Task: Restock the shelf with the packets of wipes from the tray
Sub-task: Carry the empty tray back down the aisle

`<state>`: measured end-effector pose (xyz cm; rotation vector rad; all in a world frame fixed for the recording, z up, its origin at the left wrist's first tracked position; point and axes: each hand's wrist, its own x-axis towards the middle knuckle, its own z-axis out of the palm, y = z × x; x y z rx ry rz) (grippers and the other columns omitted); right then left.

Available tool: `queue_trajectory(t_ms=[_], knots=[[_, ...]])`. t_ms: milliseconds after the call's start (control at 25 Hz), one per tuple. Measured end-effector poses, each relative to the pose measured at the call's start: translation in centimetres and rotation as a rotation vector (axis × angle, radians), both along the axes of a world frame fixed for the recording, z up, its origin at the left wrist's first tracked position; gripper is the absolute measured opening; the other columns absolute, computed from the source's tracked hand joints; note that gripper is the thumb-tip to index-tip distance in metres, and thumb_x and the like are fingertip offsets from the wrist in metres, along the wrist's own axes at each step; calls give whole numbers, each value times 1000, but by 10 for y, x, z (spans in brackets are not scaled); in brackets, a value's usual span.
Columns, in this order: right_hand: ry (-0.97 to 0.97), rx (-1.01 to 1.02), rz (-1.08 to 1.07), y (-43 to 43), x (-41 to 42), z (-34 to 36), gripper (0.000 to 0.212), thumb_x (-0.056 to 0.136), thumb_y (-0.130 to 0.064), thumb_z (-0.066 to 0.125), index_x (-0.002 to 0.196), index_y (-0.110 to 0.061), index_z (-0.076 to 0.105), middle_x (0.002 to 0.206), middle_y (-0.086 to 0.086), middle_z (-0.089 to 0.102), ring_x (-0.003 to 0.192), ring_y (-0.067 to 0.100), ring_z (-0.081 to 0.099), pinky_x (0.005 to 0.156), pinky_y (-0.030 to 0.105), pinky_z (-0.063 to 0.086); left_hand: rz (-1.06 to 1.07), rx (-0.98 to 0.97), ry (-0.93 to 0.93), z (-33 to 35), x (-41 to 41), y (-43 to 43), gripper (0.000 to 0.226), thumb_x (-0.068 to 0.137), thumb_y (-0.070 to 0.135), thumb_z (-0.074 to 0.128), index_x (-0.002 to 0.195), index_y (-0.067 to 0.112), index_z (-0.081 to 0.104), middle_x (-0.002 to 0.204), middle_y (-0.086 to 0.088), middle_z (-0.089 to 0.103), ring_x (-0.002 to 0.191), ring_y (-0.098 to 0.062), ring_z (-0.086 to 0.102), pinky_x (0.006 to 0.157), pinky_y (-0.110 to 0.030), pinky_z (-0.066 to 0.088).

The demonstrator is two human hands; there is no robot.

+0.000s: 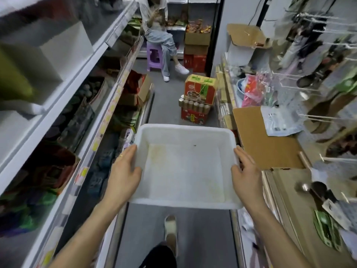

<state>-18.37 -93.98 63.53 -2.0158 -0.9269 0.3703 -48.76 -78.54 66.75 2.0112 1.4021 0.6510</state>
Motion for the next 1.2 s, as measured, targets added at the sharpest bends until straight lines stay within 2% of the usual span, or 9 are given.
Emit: queue_trajectory(t_ms=[120,240,320,400,520,640,960,1080,1200], knots=[[1,5,13,80,56,-9,53,96,-3,50,147,-16,53,156,-9,46,138,-1,39,121,32,34,2,4,-46,-8,59,75,69,84,-7,57,150,14,48,150,1,50,133,-13,47,109,-28,35],[-6,-12,-24,156,109,-18,54,95,0,50,147,-15,54,156,-8,46,142,6,40,122,38,34,-25,-3,-74,-16,116,152,57,82,-10,56,135,12,56,133,1,59,107,2,48,90,-28,42],[0,-13,-23,204,146,-22,55,94,0,51,147,-16,54,155,-8,46,143,7,40,121,42,35,-48,-19,-79,-20,151,205,53,82,-9,55,127,18,57,122,5,59,104,-6,54,84,-33,46],[11,-10,-22,250,183,-20,55,94,0,51,147,-17,54,155,-9,46,142,7,41,120,44,37,-75,-36,-89,-19,184,253,57,83,-8,54,131,23,55,125,13,58,111,-11,55,89,-33,48],[39,-26,-27,309,228,-20,56,94,-1,53,146,-20,54,154,-10,45,141,9,42,117,45,41,-70,-52,-80,-21,231,320,64,84,-10,54,142,18,53,134,16,53,119,0,49,99,-29,43],[78,-38,-24,366,274,-31,57,91,2,55,143,-22,56,147,-10,51,132,11,50,112,43,46,-57,-104,-38,-35,272,379,74,86,-8,54,154,19,43,157,9,43,142,-10,42,119,-40,38],[197,-145,105,515,390,-95,60,88,5,54,141,-24,56,136,-7,55,126,20,55,110,48,46,50,-313,-19,-89,370,503,79,87,-3,55,154,34,39,154,14,46,134,-15,51,110,-48,48],[202,-178,146,562,430,-112,58,88,6,55,138,-22,58,136,-7,54,127,20,53,112,49,45,98,-361,-58,-107,405,546,76,86,-6,55,152,30,45,153,11,47,131,-17,52,107,-47,50],[221,-238,145,596,455,-133,57,88,6,55,136,-23,61,140,-4,51,131,18,50,115,48,42,77,-399,-37,-134,428,577,71,84,-11,54,147,22,53,158,10,39,142,-15,42,112,-39,44]])
